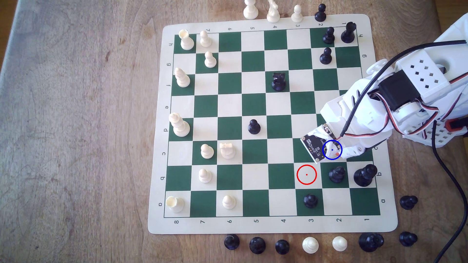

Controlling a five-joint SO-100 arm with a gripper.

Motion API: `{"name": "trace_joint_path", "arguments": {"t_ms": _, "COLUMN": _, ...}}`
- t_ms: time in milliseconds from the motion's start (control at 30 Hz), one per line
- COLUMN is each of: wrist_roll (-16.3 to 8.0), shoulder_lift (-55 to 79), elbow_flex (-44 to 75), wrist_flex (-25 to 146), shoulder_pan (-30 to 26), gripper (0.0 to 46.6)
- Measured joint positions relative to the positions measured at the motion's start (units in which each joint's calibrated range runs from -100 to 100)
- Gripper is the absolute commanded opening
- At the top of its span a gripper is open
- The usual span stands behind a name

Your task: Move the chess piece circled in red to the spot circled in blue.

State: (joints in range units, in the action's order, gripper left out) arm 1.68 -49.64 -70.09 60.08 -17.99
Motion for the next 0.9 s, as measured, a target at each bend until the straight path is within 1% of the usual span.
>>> {"name": "trace_joint_path", "arguments": {"t_ms": 200, "wrist_roll": -0.24, "shoulder_lift": 0.50, "elbow_flex": -1.36, "wrist_flex": -0.48, "shoulder_pan": 0.00, "gripper": 0.4}}
{"name": "trace_joint_path", "arguments": {"t_ms": 300, "wrist_roll": 0.05, "shoulder_lift": 0.50, "elbow_flex": -1.45, "wrist_flex": -0.48, "shoulder_pan": 0.00, "gripper": 0.4}}
{"name": "trace_joint_path", "arguments": {"t_ms": 900, "wrist_roll": 0.05, "shoulder_lift": 2.85, "elbow_flex": -2.08, "wrist_flex": -2.55, "shoulder_pan": 0.00, "gripper": 0.7}}
